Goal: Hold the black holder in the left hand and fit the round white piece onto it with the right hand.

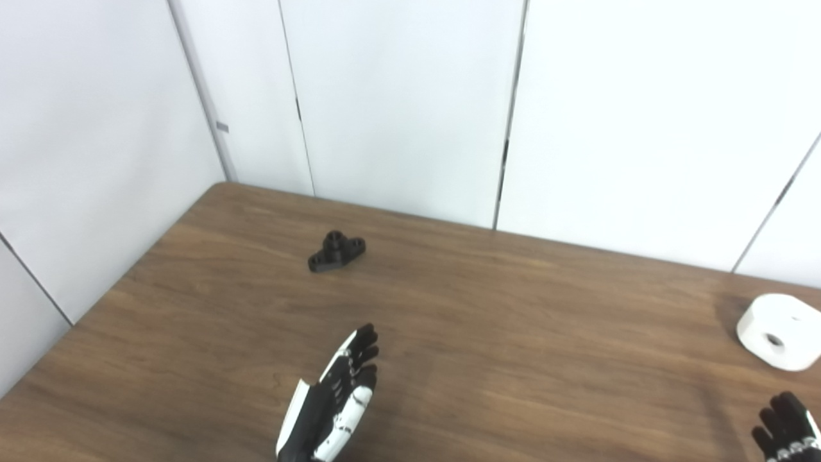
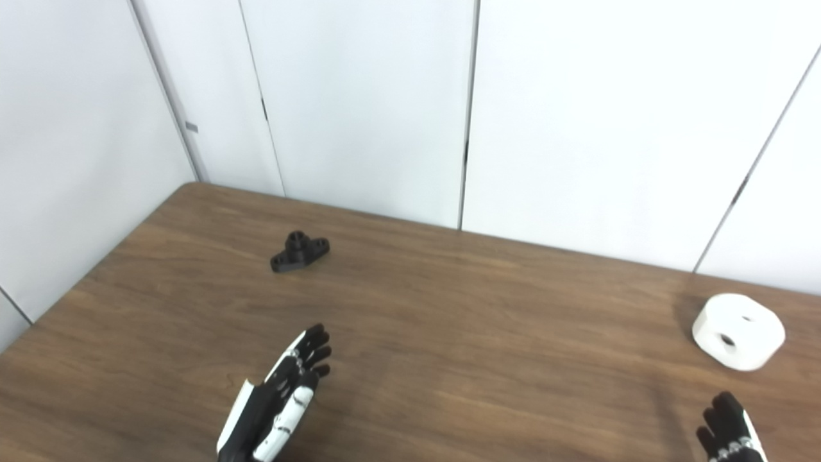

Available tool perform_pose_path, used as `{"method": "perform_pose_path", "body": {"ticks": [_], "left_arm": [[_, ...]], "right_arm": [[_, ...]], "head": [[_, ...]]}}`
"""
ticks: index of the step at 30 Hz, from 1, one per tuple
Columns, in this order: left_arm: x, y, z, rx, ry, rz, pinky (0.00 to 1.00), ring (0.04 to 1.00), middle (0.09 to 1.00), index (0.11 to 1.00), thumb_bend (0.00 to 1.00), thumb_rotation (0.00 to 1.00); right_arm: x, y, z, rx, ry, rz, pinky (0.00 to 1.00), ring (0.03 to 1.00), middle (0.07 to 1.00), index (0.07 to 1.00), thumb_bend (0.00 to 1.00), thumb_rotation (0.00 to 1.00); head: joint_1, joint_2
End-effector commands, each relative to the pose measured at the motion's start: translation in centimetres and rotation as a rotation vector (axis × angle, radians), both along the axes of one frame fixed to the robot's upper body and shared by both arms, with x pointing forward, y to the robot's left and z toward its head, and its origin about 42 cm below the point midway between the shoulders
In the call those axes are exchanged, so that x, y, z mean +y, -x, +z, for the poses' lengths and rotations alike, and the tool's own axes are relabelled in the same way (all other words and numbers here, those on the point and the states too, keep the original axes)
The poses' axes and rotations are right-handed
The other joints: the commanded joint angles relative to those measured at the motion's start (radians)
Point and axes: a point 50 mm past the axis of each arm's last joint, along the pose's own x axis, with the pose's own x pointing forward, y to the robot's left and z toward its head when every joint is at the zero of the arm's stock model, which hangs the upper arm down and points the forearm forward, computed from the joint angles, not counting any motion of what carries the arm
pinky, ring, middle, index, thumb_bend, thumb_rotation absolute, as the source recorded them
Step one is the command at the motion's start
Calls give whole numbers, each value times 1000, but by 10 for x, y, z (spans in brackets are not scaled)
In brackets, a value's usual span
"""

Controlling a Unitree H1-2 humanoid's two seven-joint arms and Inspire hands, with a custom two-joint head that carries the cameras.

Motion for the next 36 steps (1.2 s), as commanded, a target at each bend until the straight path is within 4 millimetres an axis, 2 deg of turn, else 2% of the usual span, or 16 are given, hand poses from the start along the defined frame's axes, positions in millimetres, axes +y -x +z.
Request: {"method": "perform_pose_path", "body": {"ticks": [1, 5, 8, 12, 18, 22, 24, 30, 32, 34, 36], "left_arm": [[-29, 23, -26, 99, 93, 33, 862, 917, 935, 946, 429, 704], [-30, 22, -27, 92, 105, 42, 851, 906, 931, 938, 410, 661], [-30, 23, -26, 89, 99, 35, 844, 906, 930, 939, 407, 672], [-29, 26, -24, 98, 80, 39, 842, 910, 932, 944, 452, 693], [-29, 28, -16, 83, 76, 34, 837, 923, 946, 955, 454, 565], [-23, 21, 11, 38, -69, 41, 845, 897, 931, 945, 580, 442], [-18, 14, 27, 14, -158, 59, 862, 895, 922, 934, 630, 333], [-2, -5, 62, 25, -385, 144, 840, 889, 898, 904, 730, 236], [4, -10, 71, 63, -511, 171, 834, 889, 900, 906, 740, 243], [8, -13, 78, 101, -595, 192, 827, 899, 921, 920, 762, 312], [17, -20, 84, 110, -669, 205, 847, 922, 931, 924, 779, 334]], "right_arm": [[-8, 28, -54, 178, -24, -37, 1000, 1000, 1000, 973, 672, 970], [-8, 27, -53, 177, -30, -38, 1000, 1000, 1000, 976, 643, 982], [-8, 28, -52, 183, -36, -41, 1000, 1000, 1000, 973, 647, 983], [-8, 30, -50, 186, -28, -45, 1000, 1000, 997, 971, 642, 998], [-9, 33, -48, 185, -24, -45, 1000, 1000, 996, 963, 658, 996], [-8, 35, -46, 189, -31, -47, 989, 1000, 994, 965, 667, 989], [-7, 35, -45, 191, -30, -45, 984, 1000, 994, 961, 672, 984], [-3, 37, -44, 188, -31, -40, 1000, 1000, 998, 947, 684, 981], [-3, 37, -44, 185, -25, -41, 1000, 1000, 996, 941, 680, 985], [-2, 37, -44, 184, -22, -43, 1000, 1000, 997, 936, 682, 988], [-2, 37, -43, 184, -19, -46, 981, 1000, 995, 932, 682, 992]], "head": [[0, 0], [-8, 7], [-14, 10], [-18, 20], [-28, 35], [-23, 37], [-18, 37], [-21, 41], [-22, 44], [-23, 46], [-24, 47]]}}
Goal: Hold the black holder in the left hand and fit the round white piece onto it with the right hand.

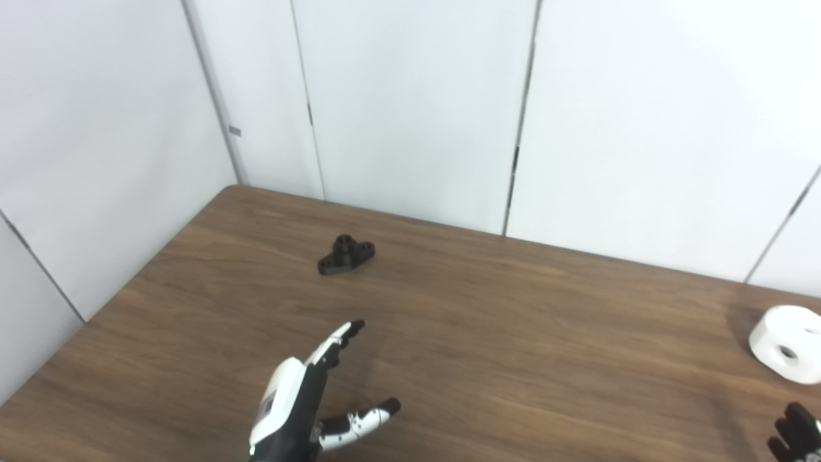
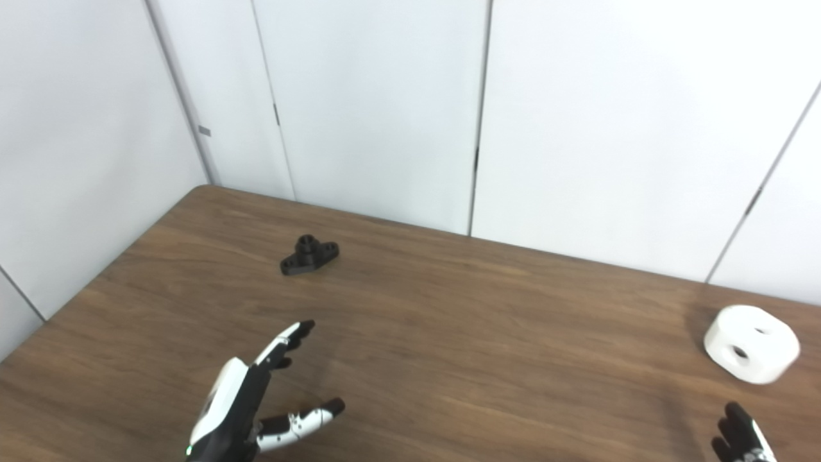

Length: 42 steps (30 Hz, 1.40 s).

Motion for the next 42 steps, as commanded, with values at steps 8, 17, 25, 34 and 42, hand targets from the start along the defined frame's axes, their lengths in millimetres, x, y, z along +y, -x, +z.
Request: {"method": "perform_pose_path", "body": {"ticks": [8, 17, 25, 34, 42], "left_arm": [[33, -39, 27, -25, -312, 87, 934, 951, 919, 886, 873, 477], [50, -69, 34, -14, -311, 93, 901, 958, 937, 883, 847, 498], [66, -102, 39, 15, -350, 146, 937, 955, 929, 883, 819, 493], [83, -136, 38, 48, -365, 181, 931, 963, 933, 864, 823, 493], [93, -162, 42, 53, -384, 217, 932, 954, 925, 842, 829, 468]], "right_arm": [[8, 32, -40, 179, -46, -36, 984, 1000, 991, 928, 689, 987], [9, 33, -42, 182, -40, -42, 1000, 1000, 989, 921, 702, 997], [11, 34, -41, 185, -48, -39, 1000, 1000, 984, 917, 702, 980], [13, 34, -40, 195, -44, -41, 976, 1000, 988, 923, 701, 984], [16, 33, -40, 192, -49, -38, 970, 1000, 988, 922, 713, 979]], "head": [[-12, -4], [-24, 2], [-30, 7], [-27, 21], [-28, 27]]}}
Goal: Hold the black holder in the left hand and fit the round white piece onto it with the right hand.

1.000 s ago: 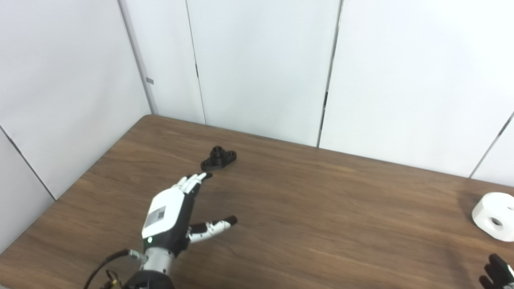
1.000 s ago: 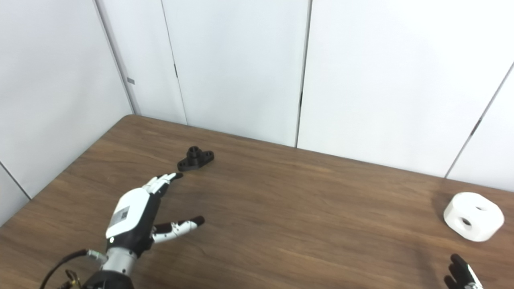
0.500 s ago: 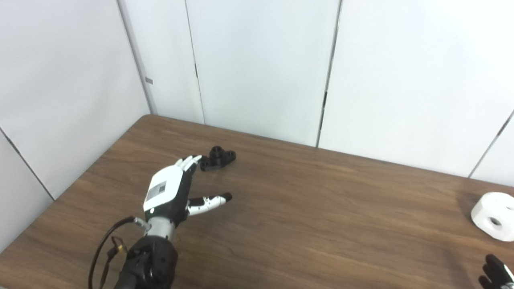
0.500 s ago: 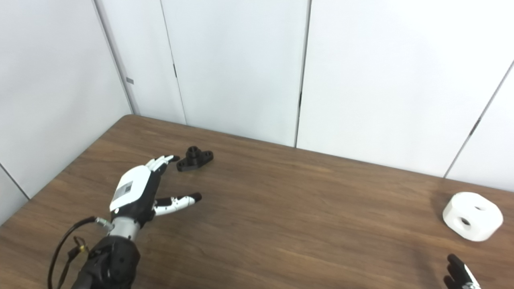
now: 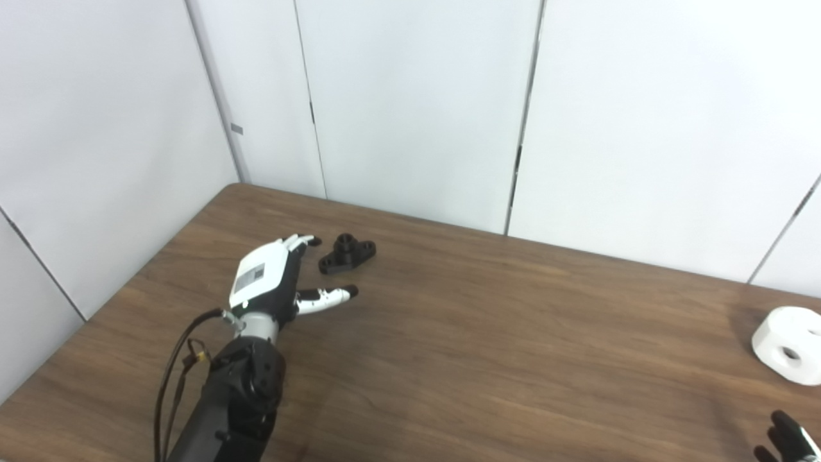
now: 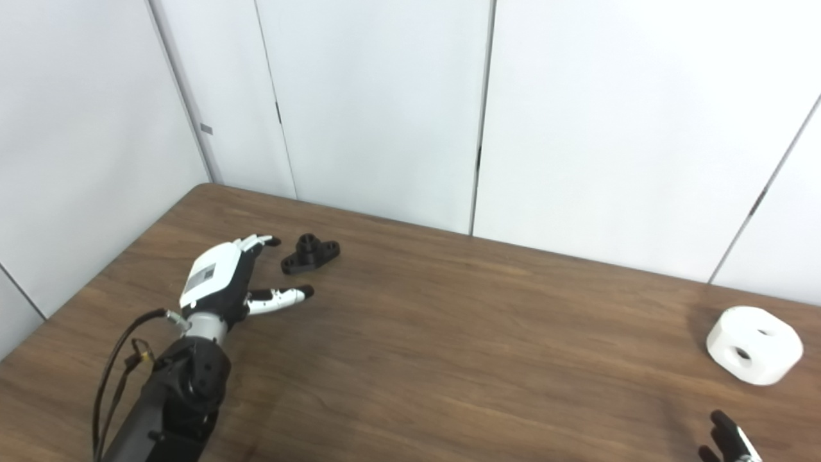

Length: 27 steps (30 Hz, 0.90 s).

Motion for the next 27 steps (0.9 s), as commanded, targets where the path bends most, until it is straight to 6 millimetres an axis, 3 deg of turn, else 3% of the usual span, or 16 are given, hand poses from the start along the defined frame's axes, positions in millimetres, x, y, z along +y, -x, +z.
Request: {"method": "perform_pose_path", "body": {"ticks": [1, 27], "left_arm": [[7, -13, 22, -77, -53, 20, 935, 956, 926, 839, 826, 462], [26, -76, 25, -6, 26, 67, 915, 954, 918, 803, 823, 399]], "right_arm": [[13, 29, -40, 156, -66, -28, 964, 1000, 989, 923, 709, 983], [15, 33, -34, 161, -77, -39, 962, 1000, 985, 916, 724, 981]], "head": [[0, 1], [-25, 32]]}}
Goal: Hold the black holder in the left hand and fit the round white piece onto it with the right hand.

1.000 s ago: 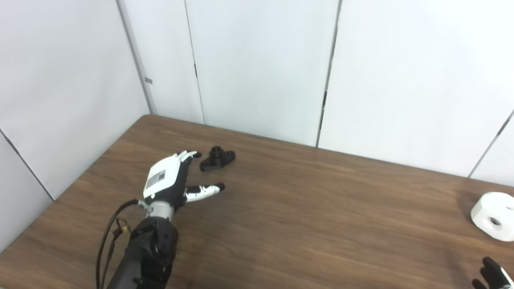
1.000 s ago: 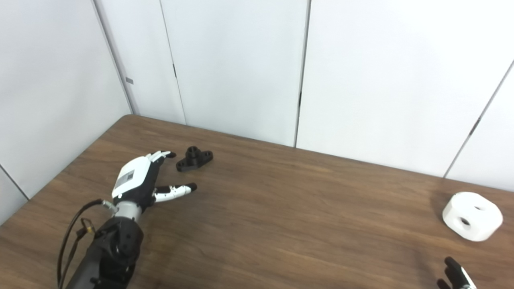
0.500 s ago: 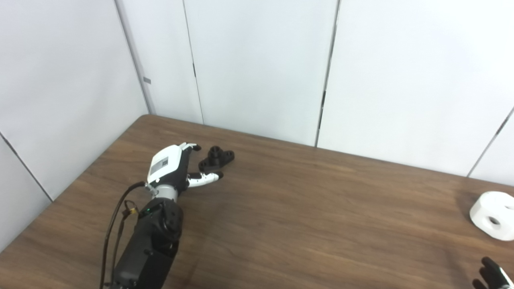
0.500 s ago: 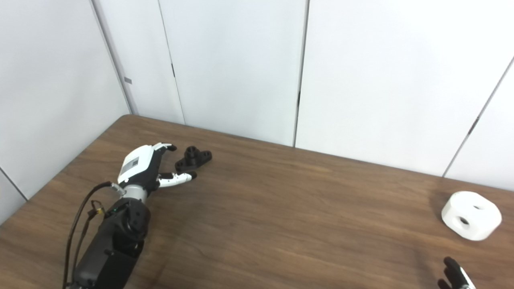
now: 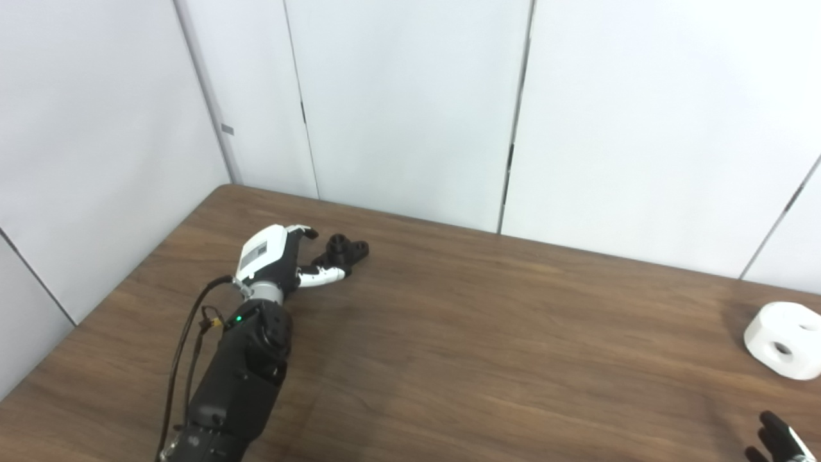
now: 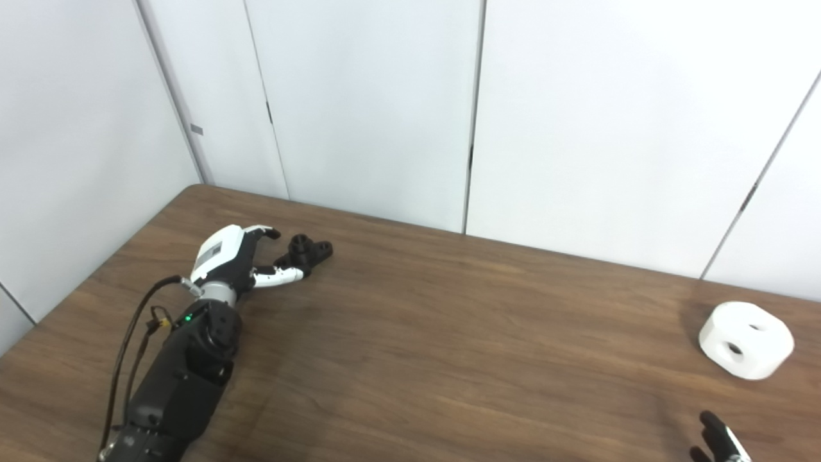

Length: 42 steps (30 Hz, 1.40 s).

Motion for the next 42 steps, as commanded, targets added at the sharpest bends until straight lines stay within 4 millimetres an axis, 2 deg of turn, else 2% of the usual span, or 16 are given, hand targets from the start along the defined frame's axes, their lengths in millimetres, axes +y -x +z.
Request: {"method": "perform_pose_path", "body": {"ticks": [1, 12, 23, 31, 37, 42], "left_arm": [[8, -18, 30, -72, -48, 14, 917, 955, 918, 803, 822, 395], [14, -30, 22, -16, -53, 24, 917, 946, 909, 795, 814, 379], [11, -32, 11, 38, -52, -3, 902, 936, 894, 795, 805, 392], [11, -31, 0, 60, -51, 18, 893, 928, 884, 767, 778, 338], [12, -30, -5, 34, -41, 43, 878, 913, 864, 701, 773, 272], [14, -31, -7, 56, -77, 54, 869, 899, 852, 682, 760, 299]], "right_arm": [[13, 26, -34, 139, -77, -35, 963, 1000, 986, 916, 723, 982], [11, 27, -33, 136, -63, -38, 945, 995, 969, 901, 747, 984], [6, 27, -33, 130, -58, -32, 960, 1000, 976, 906, 750, 981], [5, 28, -34, 136, -58, -39, 956, 994, 966, 902, 747, 983], [4, 29, -35, 141, -61, -39, 949, 995, 971, 905, 757, 973], [3, 29, -36, 140, -59, -40, 957, 995, 970, 903, 756, 978]], "head": [[2, 3], [0, 9], [0, 12], [2, 12], [1, 18], [2, 20]]}}
